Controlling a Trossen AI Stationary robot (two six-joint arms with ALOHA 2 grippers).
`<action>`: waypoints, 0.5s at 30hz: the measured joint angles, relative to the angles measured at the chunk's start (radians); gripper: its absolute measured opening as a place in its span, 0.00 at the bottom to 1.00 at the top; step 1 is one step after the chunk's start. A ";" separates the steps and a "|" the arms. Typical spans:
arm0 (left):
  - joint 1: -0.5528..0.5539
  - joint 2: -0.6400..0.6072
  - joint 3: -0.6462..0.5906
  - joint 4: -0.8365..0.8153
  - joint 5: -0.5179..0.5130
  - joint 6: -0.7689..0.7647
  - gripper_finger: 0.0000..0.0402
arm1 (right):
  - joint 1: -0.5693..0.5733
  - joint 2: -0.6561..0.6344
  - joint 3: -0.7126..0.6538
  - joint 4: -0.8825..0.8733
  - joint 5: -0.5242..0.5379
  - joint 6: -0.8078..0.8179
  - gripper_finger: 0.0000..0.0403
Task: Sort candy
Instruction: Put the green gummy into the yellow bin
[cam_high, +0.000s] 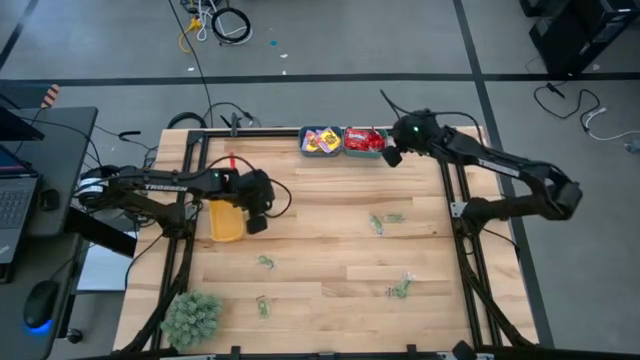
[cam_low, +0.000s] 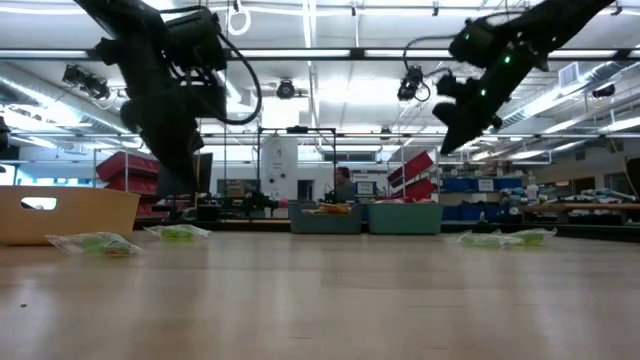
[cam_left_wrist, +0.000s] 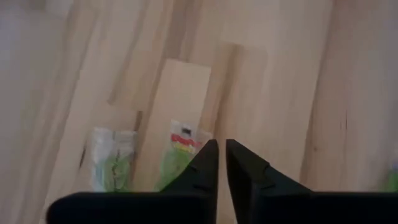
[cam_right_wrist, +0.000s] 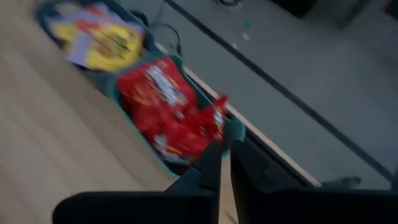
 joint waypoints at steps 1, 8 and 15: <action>-0.002 0.000 0.000 -0.011 0.000 0.013 0.11 | 0.017 -0.019 0.000 0.000 0.000 0.001 0.06; -0.002 0.010 0.000 -0.021 -0.064 0.023 0.30 | 0.109 -0.076 0.000 -0.001 0.000 0.023 0.07; -0.002 0.126 0.000 0.000 -0.081 0.023 0.47 | 0.161 -0.075 0.000 -0.001 0.000 0.031 0.07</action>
